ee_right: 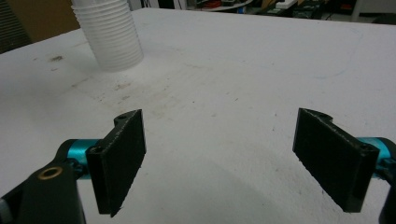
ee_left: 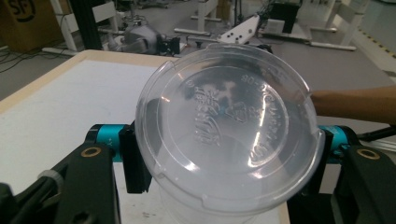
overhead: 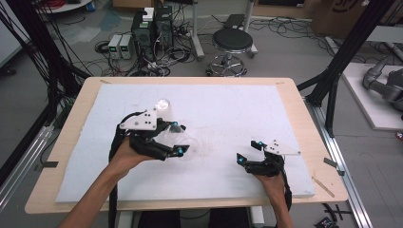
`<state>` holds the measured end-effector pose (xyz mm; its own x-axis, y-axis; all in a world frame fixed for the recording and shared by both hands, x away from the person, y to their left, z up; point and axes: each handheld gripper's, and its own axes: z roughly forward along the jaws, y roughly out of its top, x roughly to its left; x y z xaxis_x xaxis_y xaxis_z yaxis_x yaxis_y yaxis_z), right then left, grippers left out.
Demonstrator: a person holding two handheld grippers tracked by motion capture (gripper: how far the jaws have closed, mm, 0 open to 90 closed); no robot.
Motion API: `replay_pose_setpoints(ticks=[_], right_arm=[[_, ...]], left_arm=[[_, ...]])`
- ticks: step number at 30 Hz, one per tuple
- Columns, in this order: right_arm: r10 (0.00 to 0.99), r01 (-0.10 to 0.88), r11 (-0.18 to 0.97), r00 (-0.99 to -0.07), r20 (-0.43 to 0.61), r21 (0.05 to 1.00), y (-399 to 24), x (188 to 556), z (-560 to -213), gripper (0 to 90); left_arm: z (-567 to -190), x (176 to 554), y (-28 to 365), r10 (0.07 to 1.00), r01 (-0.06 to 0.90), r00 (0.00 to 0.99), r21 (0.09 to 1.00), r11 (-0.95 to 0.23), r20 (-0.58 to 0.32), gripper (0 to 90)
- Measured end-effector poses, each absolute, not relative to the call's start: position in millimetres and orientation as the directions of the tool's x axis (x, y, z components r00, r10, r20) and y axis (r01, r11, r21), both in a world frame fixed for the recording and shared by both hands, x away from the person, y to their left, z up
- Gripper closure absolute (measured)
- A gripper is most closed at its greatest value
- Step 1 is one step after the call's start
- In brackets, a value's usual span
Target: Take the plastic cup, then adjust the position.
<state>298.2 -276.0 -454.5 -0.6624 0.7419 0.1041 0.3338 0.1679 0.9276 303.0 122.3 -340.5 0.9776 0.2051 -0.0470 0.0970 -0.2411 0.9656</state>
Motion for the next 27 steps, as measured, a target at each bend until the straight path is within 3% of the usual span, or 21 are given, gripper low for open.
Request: replay_pose_setpoints(ticks=[13, 27], right_arm=[[0.746, 0.317, 0.182, -0.661, 0.079, 0.931, -275, 296, -454, 17.2], [0.739, 0.326, 0.185, -0.668, 0.087, 0.927, -275, 297, -454, 17.2]], left_arm=[[-376, 287, 131, 0.193, 0.081, 0.980, 0.979, -0.185, -0.045, 36.2], [-374, 292, 146, 0.230, 0.084, 0.972, 0.980, -0.183, -0.041, 36.3]])
